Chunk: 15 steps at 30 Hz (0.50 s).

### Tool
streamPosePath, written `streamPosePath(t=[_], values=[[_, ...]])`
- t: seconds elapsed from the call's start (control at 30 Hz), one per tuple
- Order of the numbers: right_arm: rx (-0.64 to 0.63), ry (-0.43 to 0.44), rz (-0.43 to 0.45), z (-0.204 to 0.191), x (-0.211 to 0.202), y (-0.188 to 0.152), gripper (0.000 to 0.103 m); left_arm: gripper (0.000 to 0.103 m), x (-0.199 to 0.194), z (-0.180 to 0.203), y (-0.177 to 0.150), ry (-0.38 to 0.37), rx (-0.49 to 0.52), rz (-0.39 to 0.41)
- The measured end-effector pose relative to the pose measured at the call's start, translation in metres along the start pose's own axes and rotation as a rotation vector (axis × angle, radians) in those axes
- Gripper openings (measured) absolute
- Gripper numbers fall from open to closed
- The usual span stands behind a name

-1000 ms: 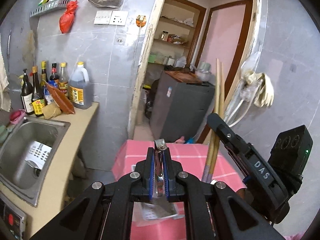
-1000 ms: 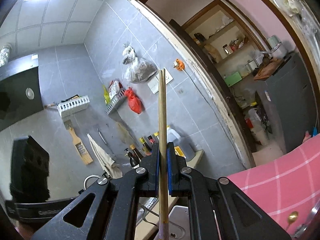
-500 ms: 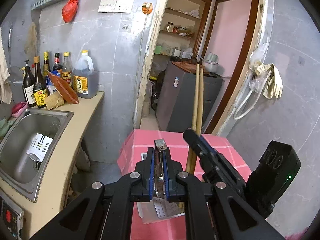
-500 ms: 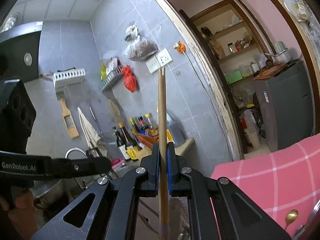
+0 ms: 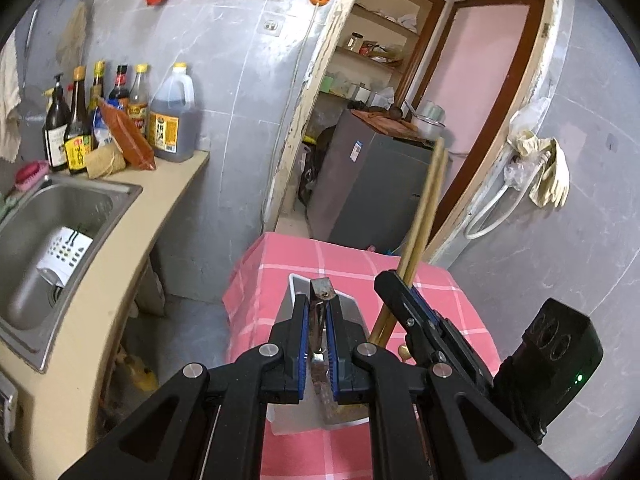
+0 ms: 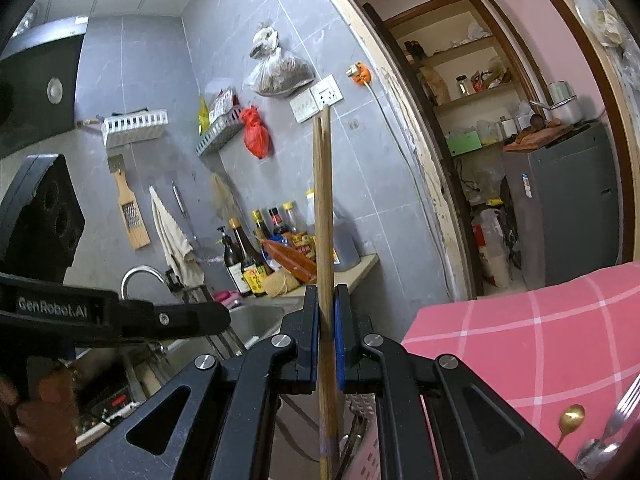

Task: Organize utensils
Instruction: 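Lower chopstick and peeler into the white holder and open both tools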

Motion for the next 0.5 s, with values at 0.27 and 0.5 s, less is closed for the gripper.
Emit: streamPosePath(t=[0.27, 0.5], values=[[-0.024, -0.022, -0.011, 0.003, -0.012, 0.011, 0.032, 0.014, -0.009, 0.001, 0.003, -0.034, -0.016, 0.026], [-0.040, -0.121, 0.014, 0.015, -0.040, 0.036, 0.062, 0.037, -0.023, 0.009, 0.007, -0.027, -0.005, 0.076]])
Point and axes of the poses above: each gripper's, at about its wrist camera, not at the fingertips, and x roughly the way its jaws point, z to its right, y to its top, the point moved 8 cm from there along x, roughly the way its jaws point, and after that the axes turned 8 degrees about -y, right-handed, at the moved point
